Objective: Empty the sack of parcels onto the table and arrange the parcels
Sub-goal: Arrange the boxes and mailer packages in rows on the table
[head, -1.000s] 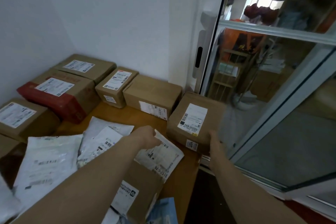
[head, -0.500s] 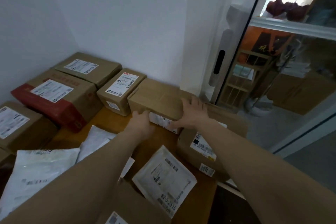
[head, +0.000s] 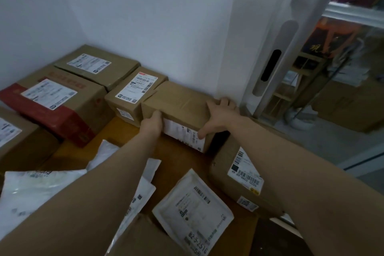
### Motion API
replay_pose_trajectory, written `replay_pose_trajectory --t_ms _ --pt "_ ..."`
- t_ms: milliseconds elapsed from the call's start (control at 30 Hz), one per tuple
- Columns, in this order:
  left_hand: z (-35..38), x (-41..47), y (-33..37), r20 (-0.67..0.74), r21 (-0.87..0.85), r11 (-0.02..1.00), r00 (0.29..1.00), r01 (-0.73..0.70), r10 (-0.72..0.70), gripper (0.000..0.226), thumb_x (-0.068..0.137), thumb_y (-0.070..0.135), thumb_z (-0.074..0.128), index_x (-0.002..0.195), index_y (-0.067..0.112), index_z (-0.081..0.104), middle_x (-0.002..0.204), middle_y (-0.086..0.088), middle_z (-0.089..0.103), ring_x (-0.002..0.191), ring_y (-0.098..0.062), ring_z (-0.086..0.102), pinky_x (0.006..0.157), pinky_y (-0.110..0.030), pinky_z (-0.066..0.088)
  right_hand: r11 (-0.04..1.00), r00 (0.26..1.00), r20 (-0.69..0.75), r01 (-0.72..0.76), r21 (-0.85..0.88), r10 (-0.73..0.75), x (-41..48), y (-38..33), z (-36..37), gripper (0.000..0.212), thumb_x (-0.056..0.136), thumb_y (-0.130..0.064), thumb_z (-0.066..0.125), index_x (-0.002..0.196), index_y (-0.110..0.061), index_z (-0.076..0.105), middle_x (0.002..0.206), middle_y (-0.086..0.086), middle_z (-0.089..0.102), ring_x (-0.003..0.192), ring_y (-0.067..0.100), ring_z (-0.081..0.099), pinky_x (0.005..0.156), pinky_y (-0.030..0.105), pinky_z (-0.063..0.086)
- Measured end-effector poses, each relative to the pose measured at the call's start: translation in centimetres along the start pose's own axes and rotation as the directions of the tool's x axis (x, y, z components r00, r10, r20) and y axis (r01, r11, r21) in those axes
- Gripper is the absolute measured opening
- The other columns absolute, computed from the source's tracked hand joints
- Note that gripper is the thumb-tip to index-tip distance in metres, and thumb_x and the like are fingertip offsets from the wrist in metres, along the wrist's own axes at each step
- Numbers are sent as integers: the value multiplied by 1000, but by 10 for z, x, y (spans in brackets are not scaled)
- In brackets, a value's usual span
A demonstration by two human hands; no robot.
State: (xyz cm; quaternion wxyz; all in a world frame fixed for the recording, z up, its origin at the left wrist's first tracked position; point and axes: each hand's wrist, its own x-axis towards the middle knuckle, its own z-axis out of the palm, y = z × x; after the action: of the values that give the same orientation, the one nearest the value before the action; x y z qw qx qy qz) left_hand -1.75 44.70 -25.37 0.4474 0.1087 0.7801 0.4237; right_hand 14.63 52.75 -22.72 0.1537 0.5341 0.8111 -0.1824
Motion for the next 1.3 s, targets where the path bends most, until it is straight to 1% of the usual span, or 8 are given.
replay_pose_trajectory --t_ms 167,400,500,767,933,1167,1233,1300 --pt "1 -15 -1 191 -396 887 966 237 -173 61 90 52 50 137 14 40 122 -14 55 119 -32 51 99 -43 41 987 997 71 31 157 -42 -1 7 -17 103 64 -52 75 148 -31 18 151 13 18 138 37 20 108 47 31" --pt "4 -26 3 153 -379 917 986 124 -70 35 88 23 65 115 5 52 89 -11 62 82 -22 65 64 -32 56 803 993 -34 113 586 -116 -14 1 -30 42 87 -16 49 129 -13 53 117 7 55 98 17 48 73 30 40" --pt "10 -35 12 175 -409 908 984 90 -19 32 88 13 65 115 0 52 81 -10 59 76 -20 65 62 -30 59 795 974 -216 178 580 -60 -20 5 -23 39 93 -12 47 131 -13 53 124 6 58 113 20 53 89 31 43" --pt "33 -60 22 137 -290 957 991 29 11 39 89 25 64 124 11 53 92 -7 57 77 -17 56 64 -27 55 886 619 -687 -34 462 382 -77 59 19 27 93 -17 48 118 -18 60 124 6 53 116 23 46 96 35 35" --pt "25 -77 12 149 -183 983 989 31 -4 41 91 26 61 126 9 48 94 -9 58 79 -19 58 62 -29 52 601 626 -280 -385 701 728 -115 80 57 57 87 -29 58 138 -22 33 148 16 18 136 37 17 110 53 19" --pt "-12 -94 -12 158 38 999 987 -10 4 31 92 18 59 119 4 53 84 -9 58 71 -17 55 61 -29 49 611 750 -197 -324 723 631 -117 60 61 59 92 -11 48 145 -20 23 154 17 5 139 40 14 110 51 25" --pt "-25 -94 -21 157 162 986 988 -33 7 38 91 17 59 126 3 49 100 -13 60 82 -21 55 66 -32 49 776 751 -385 -259 576 536 -120 48 65 56 90 -7 49 142 -19 33 153 18 14 140 38 13 114 50 19" --pt "-41 -99 -32 160 324 943 987 -78 26 48 90 16 60 133 3 43 121 -17 56 96 -23 54 76 -34 47 920 769 -605 59 387 205 -127 28 75 45 85 -1 54 129 -12 53 141 16 39 131 33 34 110 45 31"
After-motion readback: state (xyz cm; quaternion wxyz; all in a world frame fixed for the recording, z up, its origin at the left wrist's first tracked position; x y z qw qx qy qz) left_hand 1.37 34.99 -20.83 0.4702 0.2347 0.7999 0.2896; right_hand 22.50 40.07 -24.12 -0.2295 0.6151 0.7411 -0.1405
